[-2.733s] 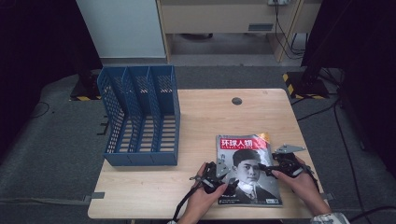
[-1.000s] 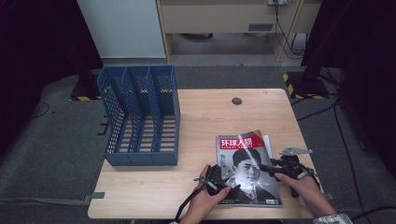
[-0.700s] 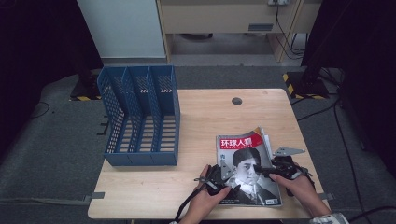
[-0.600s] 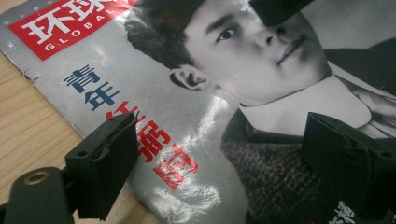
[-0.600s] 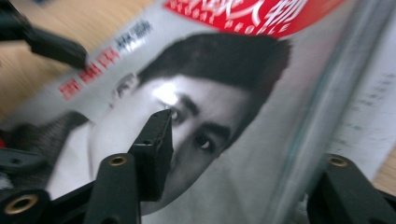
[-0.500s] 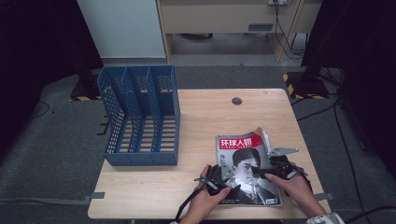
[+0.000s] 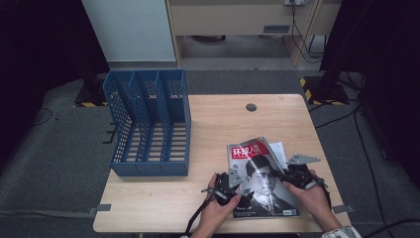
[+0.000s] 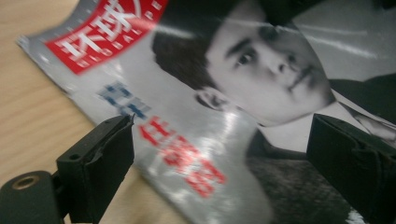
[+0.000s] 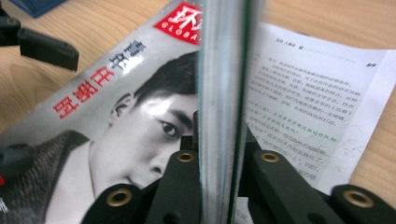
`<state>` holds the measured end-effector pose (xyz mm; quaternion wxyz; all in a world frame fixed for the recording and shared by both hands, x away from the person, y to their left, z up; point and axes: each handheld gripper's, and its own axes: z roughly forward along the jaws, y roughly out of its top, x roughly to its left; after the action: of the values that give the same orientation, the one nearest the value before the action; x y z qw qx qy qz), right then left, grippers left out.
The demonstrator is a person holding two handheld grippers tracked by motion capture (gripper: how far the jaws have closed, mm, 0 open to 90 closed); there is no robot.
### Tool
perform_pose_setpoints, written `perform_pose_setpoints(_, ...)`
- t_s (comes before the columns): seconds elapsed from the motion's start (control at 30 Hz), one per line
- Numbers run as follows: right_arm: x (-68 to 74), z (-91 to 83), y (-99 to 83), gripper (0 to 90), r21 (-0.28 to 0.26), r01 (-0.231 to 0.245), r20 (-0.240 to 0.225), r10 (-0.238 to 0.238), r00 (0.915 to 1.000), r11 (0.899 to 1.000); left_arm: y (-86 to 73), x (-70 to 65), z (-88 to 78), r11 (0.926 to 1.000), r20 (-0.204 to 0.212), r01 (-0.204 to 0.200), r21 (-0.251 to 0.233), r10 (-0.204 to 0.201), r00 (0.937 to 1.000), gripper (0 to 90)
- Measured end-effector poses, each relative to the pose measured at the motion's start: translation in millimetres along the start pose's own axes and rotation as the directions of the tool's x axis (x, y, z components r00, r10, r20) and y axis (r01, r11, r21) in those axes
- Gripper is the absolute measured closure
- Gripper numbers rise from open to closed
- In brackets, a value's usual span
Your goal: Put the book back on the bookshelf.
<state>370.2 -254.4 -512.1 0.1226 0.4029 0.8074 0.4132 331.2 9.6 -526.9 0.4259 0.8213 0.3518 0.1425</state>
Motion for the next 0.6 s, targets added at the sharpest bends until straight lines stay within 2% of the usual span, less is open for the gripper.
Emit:
perform_pose_setpoints(0.13, 2.5, -4.1, 3.2, 87.9, -0.026, 0.030, -0.011, -0.030, 0.9995, 0.999, -3.0, 10.6, -0.6, 0.9977, -0.004, 0.067, 0.005, -0.067, 0.9977, 7.0)
perform_pose_setpoints(0.3, 6.3, -13.8, 7.3, 88.0, -0.086, 0.061, -0.041, -0.065, 0.9971, 0.994, -7.4, 21.9, 0.4, 0.9872, 0.020, 0.160, 0.007, -0.160, 0.9870, 8.6)
perform_pose_setpoints(0.4, 8.2, -21.3, 9.8, 88.0, -0.144, 0.073, -0.069, -0.084, 0.9941, 0.987, -7.6, 24.1, 1.0, 0.9840, 0.046, 0.178, 0.012, -0.178, 0.9829, 9.3)
perform_pose_setpoints(0.5, 8.8, -28.6, 11.3, 88.0, -0.200, 0.055, -0.107, -0.078, 0.9912, 0.978, -7.1, 23.9, 3.3, 0.9825, 0.092, 0.183, 0.036, -0.185, 0.9783, 12.0)
perform_pose_setpoints(0.6, 8.1, -28.2, 10.5, 87.9, -0.211, 0.027, -0.130, -0.055, 0.9900, 0.977, -6.5, 21.7, 4.5, 0.9843, 0.112, 0.171, 0.042, -0.175, 0.9781, 11.8)
